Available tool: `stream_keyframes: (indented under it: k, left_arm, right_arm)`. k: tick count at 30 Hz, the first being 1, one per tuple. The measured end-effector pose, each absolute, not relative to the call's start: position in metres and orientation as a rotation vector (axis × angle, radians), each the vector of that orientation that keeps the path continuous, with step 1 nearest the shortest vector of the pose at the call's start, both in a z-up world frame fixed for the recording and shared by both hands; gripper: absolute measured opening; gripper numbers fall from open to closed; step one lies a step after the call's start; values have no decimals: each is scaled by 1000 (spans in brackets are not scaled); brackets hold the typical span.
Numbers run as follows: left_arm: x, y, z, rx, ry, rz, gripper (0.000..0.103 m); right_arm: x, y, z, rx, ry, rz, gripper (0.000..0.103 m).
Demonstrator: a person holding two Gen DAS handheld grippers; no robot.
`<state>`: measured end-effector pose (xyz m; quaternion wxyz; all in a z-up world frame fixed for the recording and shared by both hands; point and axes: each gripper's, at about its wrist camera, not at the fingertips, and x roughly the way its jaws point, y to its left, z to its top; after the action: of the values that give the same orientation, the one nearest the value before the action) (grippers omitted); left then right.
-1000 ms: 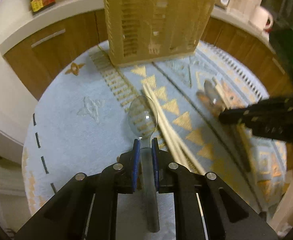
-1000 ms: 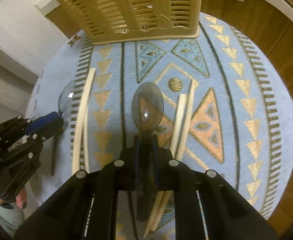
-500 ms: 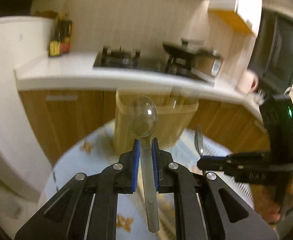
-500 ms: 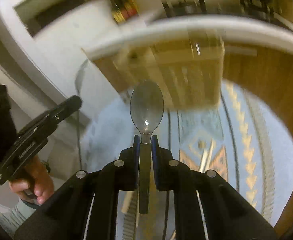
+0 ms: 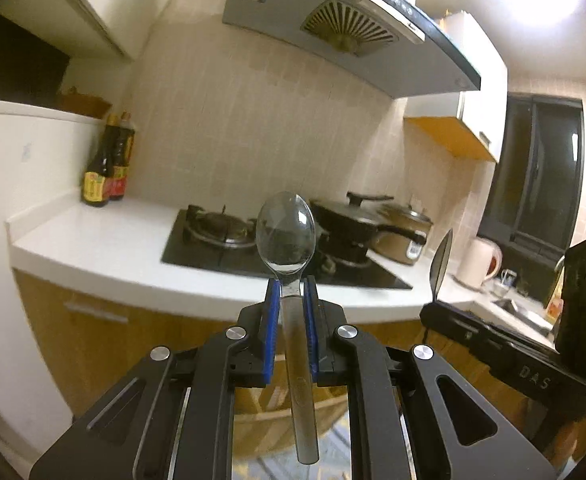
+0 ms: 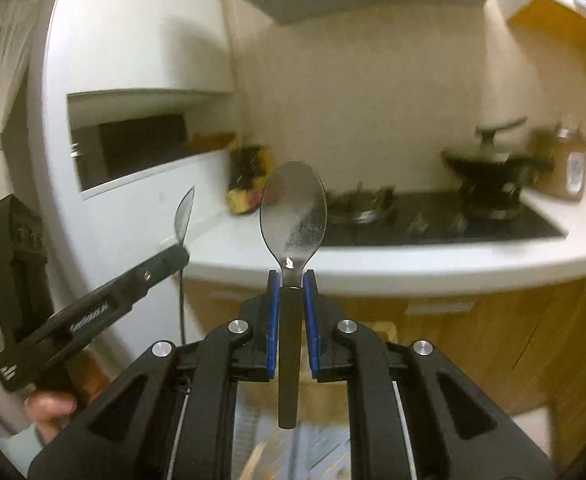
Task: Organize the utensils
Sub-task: 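Lift both clear spoons and lower them into the tan caddy, opening both tools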
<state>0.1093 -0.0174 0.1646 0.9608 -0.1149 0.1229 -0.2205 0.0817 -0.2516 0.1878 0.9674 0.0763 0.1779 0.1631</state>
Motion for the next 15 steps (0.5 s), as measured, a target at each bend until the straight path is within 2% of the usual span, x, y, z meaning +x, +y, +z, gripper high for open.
stream_keyframes:
  k: [7, 15]
  left_arm:
    - [136, -28, 148, -260, 160, -458, 10]
    - [161, -51, 114, -242, 146, -395, 11]
  right_arm:
    - [112, -250, 179, 100, 264, 228, 10]
    - [137, -255, 139, 95, 261, 153, 10]
